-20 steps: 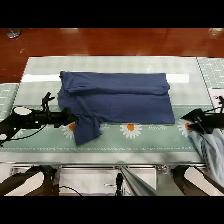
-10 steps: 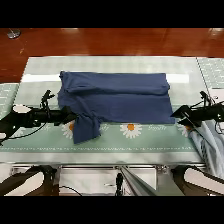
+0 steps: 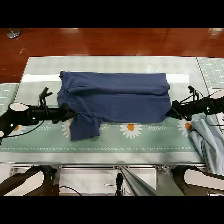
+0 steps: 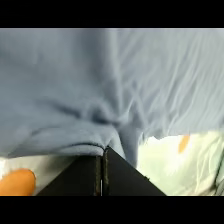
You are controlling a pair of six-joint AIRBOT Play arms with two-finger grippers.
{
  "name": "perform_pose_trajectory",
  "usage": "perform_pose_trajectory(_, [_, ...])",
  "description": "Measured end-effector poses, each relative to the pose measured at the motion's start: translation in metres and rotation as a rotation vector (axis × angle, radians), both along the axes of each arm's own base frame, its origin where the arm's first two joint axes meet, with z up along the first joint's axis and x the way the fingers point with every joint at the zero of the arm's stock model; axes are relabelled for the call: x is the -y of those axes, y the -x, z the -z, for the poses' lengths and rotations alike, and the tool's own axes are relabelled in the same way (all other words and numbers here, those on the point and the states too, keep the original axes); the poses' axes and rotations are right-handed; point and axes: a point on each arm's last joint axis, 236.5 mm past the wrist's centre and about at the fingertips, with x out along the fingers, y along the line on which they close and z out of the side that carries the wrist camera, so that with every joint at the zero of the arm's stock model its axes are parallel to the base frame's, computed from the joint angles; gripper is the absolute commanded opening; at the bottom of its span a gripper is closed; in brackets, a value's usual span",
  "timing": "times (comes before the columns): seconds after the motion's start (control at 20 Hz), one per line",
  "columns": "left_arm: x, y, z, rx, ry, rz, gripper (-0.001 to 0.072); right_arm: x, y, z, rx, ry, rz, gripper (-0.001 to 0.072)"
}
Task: Fold the shirts.
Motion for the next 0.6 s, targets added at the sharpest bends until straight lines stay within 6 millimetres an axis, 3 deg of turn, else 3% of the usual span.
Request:
perform_pose_trajectory(0.25, [-0.025, -0.052, -0.037, 0.125, -0.038, -0.043, 0.002, 0.008, -0.043, -0.035, 0.117, 0.034, -0.019, 0.0025])
perform_pose_trajectory(0.45, [-0.037, -0.117, -0.062, 0.224, -0.074, -0.095, 0.002, 0.012, -0.097, -0.058, 0.218, 0.057, 0.001, 0.0025])
perform_pose_trajectory(0.6, [-0.041, -0.17, -0.07, 0.258, -0.071, -0.11, 0.002, 0.011, -0.14, -0.065, 0.262, 0.025, 0.027, 0.0025])
